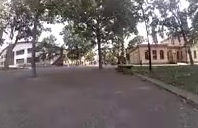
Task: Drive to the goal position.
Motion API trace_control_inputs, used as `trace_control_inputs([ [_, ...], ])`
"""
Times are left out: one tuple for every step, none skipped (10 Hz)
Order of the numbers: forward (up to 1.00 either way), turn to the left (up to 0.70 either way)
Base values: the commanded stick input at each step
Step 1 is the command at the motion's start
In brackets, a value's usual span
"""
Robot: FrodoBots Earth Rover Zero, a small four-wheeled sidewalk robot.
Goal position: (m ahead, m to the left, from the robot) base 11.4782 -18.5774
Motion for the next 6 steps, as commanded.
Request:
trace_control_inputs([
  [0.44,0.02],
  [0.44,0.02],
  [0.44,0.02],
  [0.44,0.02],
  [0.44,0.02],
  [0.44,0.02],
])
